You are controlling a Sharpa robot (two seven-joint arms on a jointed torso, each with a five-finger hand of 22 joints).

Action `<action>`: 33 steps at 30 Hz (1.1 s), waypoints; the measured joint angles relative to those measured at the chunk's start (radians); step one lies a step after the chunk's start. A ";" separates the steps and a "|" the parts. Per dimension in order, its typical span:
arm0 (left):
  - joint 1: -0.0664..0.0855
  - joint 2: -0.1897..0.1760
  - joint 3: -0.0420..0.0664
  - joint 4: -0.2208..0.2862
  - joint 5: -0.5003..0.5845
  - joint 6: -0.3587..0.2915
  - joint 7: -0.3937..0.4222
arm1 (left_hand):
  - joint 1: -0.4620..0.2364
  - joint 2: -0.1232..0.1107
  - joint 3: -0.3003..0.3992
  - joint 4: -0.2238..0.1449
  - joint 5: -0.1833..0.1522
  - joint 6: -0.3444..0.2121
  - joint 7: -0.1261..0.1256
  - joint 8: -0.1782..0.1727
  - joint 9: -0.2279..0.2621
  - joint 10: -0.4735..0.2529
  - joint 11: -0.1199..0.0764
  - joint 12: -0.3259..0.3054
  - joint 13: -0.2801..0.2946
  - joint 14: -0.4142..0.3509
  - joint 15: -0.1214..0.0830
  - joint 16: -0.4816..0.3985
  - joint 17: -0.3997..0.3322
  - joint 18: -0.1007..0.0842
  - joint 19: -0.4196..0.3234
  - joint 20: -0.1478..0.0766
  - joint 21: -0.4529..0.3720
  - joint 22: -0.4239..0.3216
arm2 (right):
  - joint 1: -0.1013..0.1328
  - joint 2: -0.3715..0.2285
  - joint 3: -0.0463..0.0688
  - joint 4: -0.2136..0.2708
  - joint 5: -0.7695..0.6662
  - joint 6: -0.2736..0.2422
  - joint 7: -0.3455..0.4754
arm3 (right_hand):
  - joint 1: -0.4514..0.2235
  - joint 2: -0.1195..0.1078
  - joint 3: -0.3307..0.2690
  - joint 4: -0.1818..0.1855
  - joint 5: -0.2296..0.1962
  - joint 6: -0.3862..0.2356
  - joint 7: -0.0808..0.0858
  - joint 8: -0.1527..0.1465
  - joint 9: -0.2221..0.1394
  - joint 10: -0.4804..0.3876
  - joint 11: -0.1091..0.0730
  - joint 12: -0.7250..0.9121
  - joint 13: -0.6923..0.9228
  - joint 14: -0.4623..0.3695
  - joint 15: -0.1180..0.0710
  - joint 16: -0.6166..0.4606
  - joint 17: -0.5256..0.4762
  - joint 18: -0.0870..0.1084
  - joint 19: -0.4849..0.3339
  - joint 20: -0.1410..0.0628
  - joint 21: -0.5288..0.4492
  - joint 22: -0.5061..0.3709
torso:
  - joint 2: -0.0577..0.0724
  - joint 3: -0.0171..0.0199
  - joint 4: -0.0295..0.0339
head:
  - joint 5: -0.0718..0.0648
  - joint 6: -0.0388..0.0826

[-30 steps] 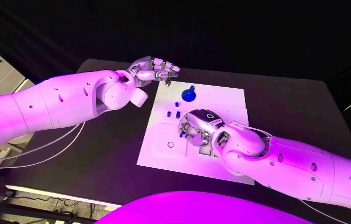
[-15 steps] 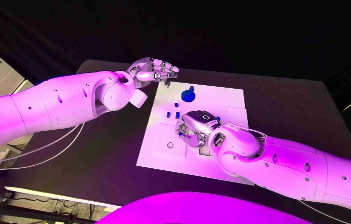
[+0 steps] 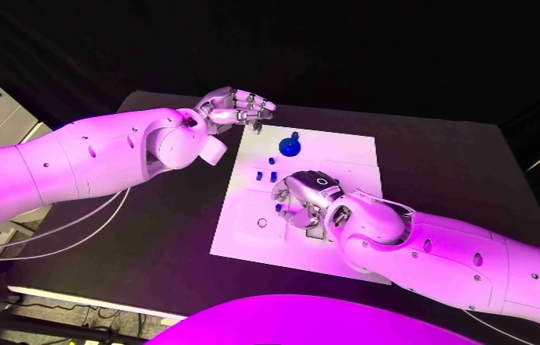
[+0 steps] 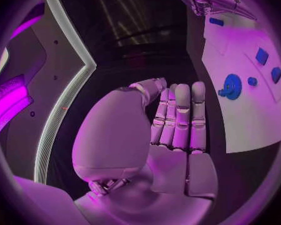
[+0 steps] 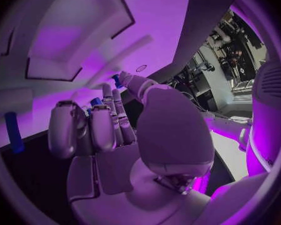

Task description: Assemble the parts on the task board

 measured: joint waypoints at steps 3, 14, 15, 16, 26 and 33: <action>0.000 -0.001 0.000 0.000 0.000 0.000 0.000 | 0.000 0.000 0.000 0.000 0.000 0.000 0.000 0.000 0.000 0.000 0.000 0.000 0.000 0.000 0.000 0.000 0.000 0.000 0.000 0.000 0.000 0.000 | 0.000 -0.020 0.000 0.017 0.002 -0.016 0.001 | 0.025 0.009 -0.070 0.002 0.000 -0.009 -0.006 -0.011 -0.004 -0.032 0.006 0.016 -0.012 0.002 0.005 -0.007 -0.019 0.000 -0.007 0.007 -0.034 0.000 | 0.000 0.0001 -0.0004 | -0.002 0.002; 0.000 -0.004 0.000 -0.004 0.000 0.001 -0.003 | 0.000 0.000 -0.003 -0.003 0.000 0.000 0.000 0.000 0.000 0.000 0.000 0.000 0.000 -0.004 0.004 0.000 0.001 0.000 0.000 0.000 -0.005 -0.002 | 0.045 -0.174 0.023 0.111 0.039 -0.052 0.021 | 0.054 0.030 -0.161 0.032 0.000 0.003 -0.009 -0.019 -0.011 -0.014 -0.005 0.084 -0.017 0.002 0.005 0.015 0.006 0.000 -0.003 0.010 0.026 0.001 | -0.002 -0.0005 -0.0016 | -0.020 0.017; 0.000 -0.004 0.000 -0.004 0.000 0.001 -0.003 | 0.000 0.000 -0.003 -0.003 0.000 0.000 0.000 0.000 0.000 0.000 0.000 0.000 0.000 -0.004 0.004 0.000 0.001 0.000 0.000 0.000 -0.005 -0.002 | 0.053 -0.188 0.026 0.113 0.049 -0.050 0.025 | 0.054 0.030 -0.164 0.035 0.000 0.007 -0.007 -0.019 -0.011 -0.010 -0.008 0.089 -0.015 0.002 0.005 0.018 0.011 0.000 0.000 0.007 0.044 0.001 | -0.002 -0.0005 -0.0020 | -0.024 0.019; 0.000 -0.004 0.000 -0.004 0.000 0.001 -0.003 | 0.000 0.000 -0.003 -0.003 0.000 0.000 0.000 0.000 0.000 0.000 0.000 0.000 0.000 -0.004 0.004 0.000 0.001 0.000 0.000 0.000 -0.005 -0.002 | 0.062 -0.203 0.028 0.115 0.061 -0.048 0.030 | 0.054 0.030 -0.164 0.035 0.000 0.007 -0.007 -0.019 -0.011 -0.010 -0.008 0.089 -0.015 0.002 0.005 0.018 0.014 0.000 0.000 0.007 0.052 0.001 | -0.002 -0.0008 -0.0021 | -0.026 0.020; 0.000 -0.007 -0.001 -0.004 0.000 0.001 -0.003 | 0.000 0.000 -0.003 -0.003 0.000 0.000 0.000 0.000 0.000 0.000 0.000 0.004 0.000 -0.004 0.004 0.000 0.001 0.000 0.004 0.004 -0.005 -0.002 | 0.126 -0.297 0.040 0.079 0.168 0.016 0.083 | 0.059 0.025 -0.229 0.053 0.000 0.007 -0.007 -0.029 -0.015 -0.021 -0.008 0.105 -0.018 0.002 0.005 0.037 0.034 0.000 0.000 0.007 0.070 0.001 | -0.003 -0.0016 -0.0035 | -0.045 0.033; 0.000 -0.007 -0.002 -0.004 0.000 0.002 -0.003 | 0.000 0.000 -0.003 -0.003 0.000 0.000 0.000 0.000 0.000 0.000 0.000 0.004 0.000 -0.004 0.004 0.000 0.001 0.000 0.004 0.004 -0.005 -0.002 | 0.126 -0.294 0.038 0.044 0.180 0.055 0.101 | 0.079 0.034 -0.254 0.056 0.000 0.014 -0.007 -0.033 -0.016 -0.028 -0.008 0.105 -0.019 0.002 0.005 0.037 0.029 0.000 0.000 0.007 0.064 0.001 | -0.001 0.0005 -0.0029 | -0.050 0.035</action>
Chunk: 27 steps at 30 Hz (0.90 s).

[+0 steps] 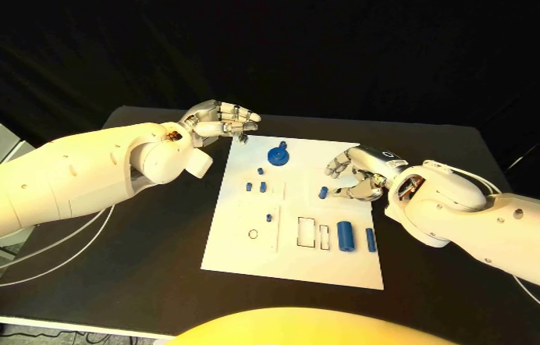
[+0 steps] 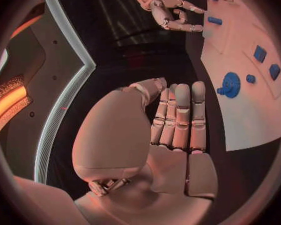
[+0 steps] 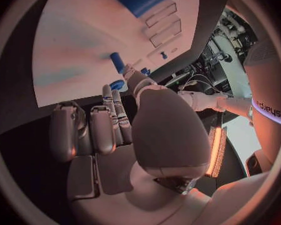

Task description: Assemble the parts on the task board

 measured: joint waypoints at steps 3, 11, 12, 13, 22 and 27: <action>0.000 -0.001 0.000 0.000 0.000 0.000 0.000 | 0.000 0.000 0.000 0.000 0.000 0.000 0.000 0.000 0.001 0.000 0.000 0.000 0.000 0.000 0.000 0.000 0.000 0.000 0.000 0.000 0.000 0.000 | -0.002 0.007 -0.001 -0.005 -0.001 0.009 0.003 | 0.005 0.005 -0.003 0.001 0.000 0.000 0.000 0.000 0.000 0.000 0.000 0.004 0.000 0.000 0.000 0.000 0.000 0.000 0.000 0.000 0.000 0.000 | 0.001 0.0001 0.0006 | -0.001 -0.001; 0.000 -0.002 0.000 0.000 0.000 0.001 0.000 | 0.000 0.000 0.000 0.000 0.000 0.000 0.000 0.000 0.001 0.000 0.000 0.000 0.000 0.000 0.000 0.000 0.000 0.000 0.000 0.000 0.000 0.000 | -0.010 0.030 -0.003 -0.012 -0.004 0.029 0.008 | 0.016 0.016 0.003 0.007 0.000 0.022 -0.004 0.000 -0.001 0.027 -0.005 0.022 0.002 0.000 0.000 0.000 -0.001 0.000 0.000 0.000 0.016 0.000 | 0.001 -0.0005 0.0014 | -0.001 -0.003; 0.000 -0.002 0.000 0.000 0.000 0.001 0.000 | 0.000 0.000 0.000 0.000 0.000 0.000 0.000 0.000 0.001 0.000 0.000 0.000 0.000 0.000 0.000 0.000 0.000 0.000 0.000 0.000 0.000 0.000 | -0.010 0.032 -0.003 -0.012 -0.004 0.031 0.008 | 0.016 0.016 0.006 0.010 0.000 0.025 -0.005 0.000 -0.001 0.031 -0.006 0.022 0.002 -0.002 -0.002 0.000 -0.001 0.000 0.000 0.000 0.020 0.000 | 0.001 -0.0007 0.0016 | -0.001 -0.004; 0.000 -0.002 0.000 0.000 0.000 0.001 0.000 | 0.000 0.000 0.000 0.000 0.000 0.000 0.000 0.000 0.001 0.000 0.000 0.000 0.000 0.000 0.000 0.000 0.000 0.000 0.000 0.000 0.000 0.000 | -0.012 0.035 -0.004 -0.014 -0.004 0.033 0.008 | 0.019 0.019 0.009 0.014 0.000 0.028 -0.003 0.000 -0.002 0.035 -0.009 0.022 0.002 -0.001 -0.006 0.000 -0.002 0.000 0.001 -0.001 0.027 0.000 | 0.000 -0.0010 0.0017 | -0.001 -0.005; 0.000 -0.002 0.000 0.000 0.000 0.002 -0.001 | 0.000 0.000 0.000 0.000 0.000 0.000 0.000 0.000 0.001 0.000 0.000 0.000 -0.001 0.000 0.000 0.000 0.000 0.000 0.000 0.000 0.000 0.000 | -0.018 0.062 -0.006 -0.041 -0.004 0.054 0.001 | 0.025 0.025 0.071 0.036 0.000 0.058 -0.001 0.000 -0.004 0.072 -0.014 0.018 -0.001 0.000 -0.008 0.000 -0.013 0.000 0.000 -0.007 0.055 0.000 | 0.000 -0.0016 0.0017 | -0.001 -0.006; 0.000 -0.002 0.000 0.000 0.000 0.002 -0.001 | 0.000 0.000 0.000 0.000 0.000 0.000 0.000 0.006 0.002 0.000 0.000 0.000 -0.001 0.000 0.000 0.000 0.002 0.000 0.000 0.000 0.000 -0.001 | -0.020 0.072 -0.006 -0.050 -0.009 0.058 -0.008 | 0.025 0.025 0.094 0.040 0.000 0.066 -0.002 0.000 -0.004 0.079 -0.014 0.009 -0.003 0.000 -0.008 0.000 -0.014 0.000 0.000 -0.007 0.055 0.000 | 0.000 -0.0016 0.0017 | -0.001 -0.008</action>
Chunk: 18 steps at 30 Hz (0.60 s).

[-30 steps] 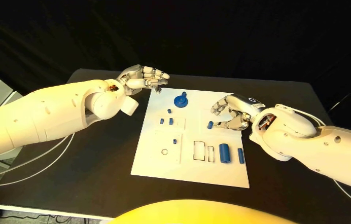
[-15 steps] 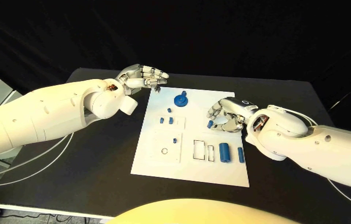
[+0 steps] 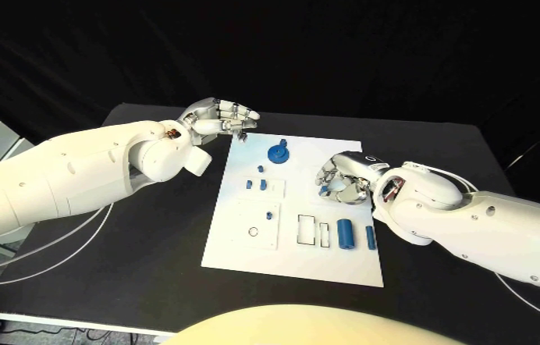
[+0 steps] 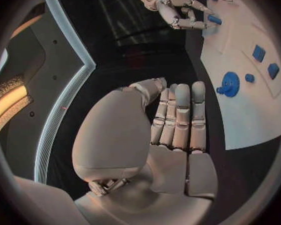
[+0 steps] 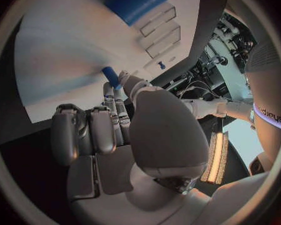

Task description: Assemble the parts on the task board

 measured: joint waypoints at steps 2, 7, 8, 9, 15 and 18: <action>0.000 0.000 0.000 0.000 0.000 0.000 0.000 | 0.000 0.000 0.000 0.000 0.000 0.000 0.000 0.000 0.000 0.000 0.000 0.000 0.000 0.000 0.000 0.000 0.000 0.000 0.000 0.000 0.000 0.000 | -0.001 0.003 0.000 -0.002 -0.003 0.000 -0.003 | 0.000 0.000 0.018 0.001 0.000 0.006 -0.002 0.000 0.000 0.004 0.003 -0.006 -0.003 0.000 0.000 0.000 -0.001 0.000 0.000 0.000 0.000 0.000 | 0.000 0.0000 0.0000 | 0.000 -0.001; 0.000 -0.001 0.000 0.000 0.000 0.000 0.000 | 0.000 0.000 0.000 0.000 0.000 0.000 0.000 0.000 0.000 0.000 0.000 0.000 0.000 0.000 0.000 0.000 0.000 0.000 0.000 0.000 0.000 0.000 | -0.002 0.012 -0.001 -0.008 -0.016 0.000 -0.012 | 0.000 0.000 0.087 -0.006 0.000 0.022 -0.003 0.007 0.001 0.029 0.000 -0.020 -0.006 0.000 -0.007 0.004 -0.003 0.000 0.004 -0.004 0.006 0.000 | 0.000 0.0002 0.0000 | 0.001 -0.002; 0.000 -0.001 0.000 0.000 0.000 0.000 0.000 | 0.000 0.000 0.000 0.000 0.000 0.000 0.000 0.000 0.000 0.000 0.000 0.000 0.000 0.000 0.000 0.000 0.000 0.000 0.000 0.000 0.000 0.000 | -0.003 0.013 -0.001 -0.009 -0.019 -0.001 -0.014 | 0.000 0.000 0.102 -0.007 0.000 0.027 -0.002 0.008 0.002 0.034 -0.002 -0.021 -0.007 0.000 -0.007 0.004 -0.003 0.000 0.004 -0.004 0.008 0.000 | 0.000 0.0002 0.0000 | 0.001 -0.002; 0.000 -0.001 0.000 0.000 0.000 0.000 0.000 | 0.000 0.000 0.000 0.000 0.000 0.000 0.000 0.000 0.000 0.000 0.000 0.000 0.000 0.000 0.000 0.000 0.000 0.000 0.000 0.000 0.000 0.000 | -0.003 0.014 -0.001 -0.009 -0.022 -0.001 -0.015 | 0.000 0.000 0.112 -0.009 0.000 0.029 -0.004 0.008 0.004 0.037 -0.002 -0.023 -0.007 0.000 -0.007 0.004 -0.003 0.000 0.004 -0.004 0.012 0.000 | 0.000 0.0002 0.0000 | 0.001 -0.002; 0.000 -0.001 0.000 0.000 0.000 0.000 0.000 | 0.000 0.000 0.000 0.000 0.000 0.000 0.000 0.000 0.000 0.000 0.000 0.000 0.000 0.000 0.000 0.000 0.000 0.000 0.000 0.000 0.000 0.000 | -0.004 0.017 -0.001 -0.012 -0.039 -0.003 -0.028 | -0.004 0.004 0.151 -0.024 -0.001 0.043 -0.007 0.017 0.012 0.054 -0.004 -0.029 -0.005 0.000 -0.007 0.008 -0.003 0.000 0.000 -0.007 0.019 0.000 | -0.001 0.0002 0.0000 | 0.000 -0.004; 0.000 -0.001 0.000 0.000 0.000 0.000 0.000 | 0.000 0.000 0.000 0.000 0.000 0.000 0.000 0.000 0.000 0.000 0.000 0.000 0.000 0.000 0.000 0.000 0.001 0.000 0.000 0.000 0.000 -0.001 | -0.004 0.019 -0.002 -0.012 -0.048 -0.005 -0.034 | -0.002 0.011 0.173 -0.043 -0.004 0.050 -0.007 0.023 0.019 0.063 0.005 -0.033 -0.003 0.000 -0.014 0.008 -0.003 -0.012 0.004 -0.011 0.032 0.000 | -0.001 0.0002 0.0000 | 0.000 -0.004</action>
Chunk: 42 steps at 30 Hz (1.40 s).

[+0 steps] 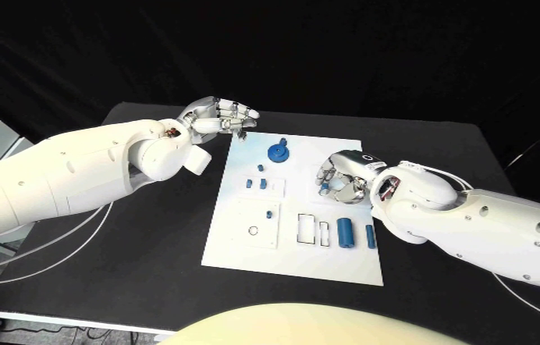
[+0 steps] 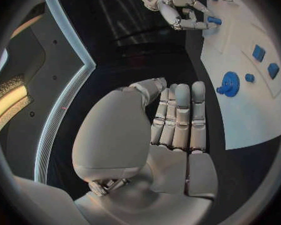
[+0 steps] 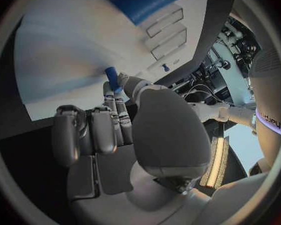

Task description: Assemble the parts on the task board

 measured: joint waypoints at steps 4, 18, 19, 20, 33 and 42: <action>0.000 0.000 0.000 0.000 0.000 0.000 -0.001 | 0.000 0.000 0.000 0.000 0.000 0.000 0.000 0.000 0.000 0.000 0.000 0.000 0.000 0.000 0.000 0.000 0.000 0.000 0.000 0.000 0.000 0.000 | -0.001 0.001 0.000 0.004 -0.012 -0.007 -0.006 | 0.004 0.005 0.021 -0.020 0.001 0.010 -0.005 0.009 0.009 0.014 0.014 0.008 0.001 -0.001 -0.009 0.004 0.000 -0.005 -0.001 -0.006 0.017 0.000 | 0.000 -0.0001 -0.0003 | 0.000 -0.002; 0.000 0.000 0.000 -0.001 0.000 0.000 -0.003 | -0.004 0.004 0.000 0.000 0.000 -0.004 0.004 0.000 0.000 0.000 0.000 0.000 0.000 0.000 0.000 0.000 0.000 0.000 0.000 0.000 0.000 0.000 | -0.004 -0.020 -0.002 0.041 -0.041 -0.057 -0.016 | -0.003 0.015 0.038 -0.045 0.003 0.031 -0.013 0.027 0.031 0.039 0.040 0.008 0.000 -0.002 -0.023 0.004 0.000 -0.004 -0.004 -0.022 0.065 0.000 | 0.000 0.0004 -0.0005 | 0.000 -0.004; 0.000 0.000 0.000 -0.001 0.000 0.000 -0.004 | -0.004 0.004 0.000 0.000 0.000 -0.004 0.004 0.000 0.000 0.000 0.000 0.000 0.000 0.000 0.000 0.000 0.000 0.000 0.000 0.000 0.000 0.000 | -0.003 -0.024 -0.001 0.047 -0.042 -0.062 -0.016 | -0.003 0.015 0.038 -0.045 0.003 0.031 -0.013 0.027 0.031 0.039 0.040 0.008 0.000 -0.002 -0.023 0.004 0.000 -0.005 -0.004 -0.022 0.069 0.000 | 0.000 0.0004 -0.0005 | 0.000 -0.004; 0.000 0.000 0.000 -0.001 0.000 0.000 -0.004 | -0.004 0.004 0.000 0.000 0.000 -0.004 0.004 0.000 0.000 0.000 0.000 0.000 0.000 0.000 0.000 0.000 0.000 0.000 0.000 0.000 0.000 0.000 | -0.001 -0.028 -0.001 0.053 -0.043 -0.065 -0.017 | -0.003 0.015 0.038 -0.045 0.003 0.031 -0.013 0.027 0.031 0.040 0.042 0.008 0.000 -0.002 -0.023 0.004 0.000 -0.004 -0.004 -0.022 0.069 0.000 | -0.001 0.0002 -0.0005 | 0.000 -0.004; 0.000 0.004 0.000 -0.003 0.000 0.000 -0.004 | -0.004 0.004 0.000 0.000 0.000 -0.004 0.004 0.000 0.000 0.000 0.000 0.000 0.000 0.000 0.000 0.000 0.000 0.000 0.000 0.000 0.000 0.000 | 0.033 -0.058 0.014 0.169 -0.041 -0.120 -0.013 | -0.002 0.015 0.038 -0.045 0.002 0.033 -0.015 0.031 0.034 0.042 0.043 0.008 0.000 -0.002 -0.023 0.007 0.001 -0.004 -0.004 -0.021 0.074 0.001 | -0.002 -0.0004 -0.0012 | 0.001 -0.001; -0.002 0.012 0.000 -0.005 0.001 0.000 -0.003 | -0.004 0.004 0.000 0.000 0.000 -0.007 0.000 0.000 0.000 0.000 0.000 0.004 -0.001 0.000 0.000 0.000 0.001 0.000 0.000 0.000 -0.005 -0.002 | -0.021 0.067 0.013 0.188 -0.036 -0.153 0.012 | -0.002 0.015 0.038 -0.045 0.000 0.034 -0.016 0.031 0.035 0.042 0.043 0.008 0.001 -0.002 -0.023 0.008 0.000 -0.004 -0.004 -0.021 0.074 0.001 | 0.000 0.0005 -0.0012 | 0.018 0.001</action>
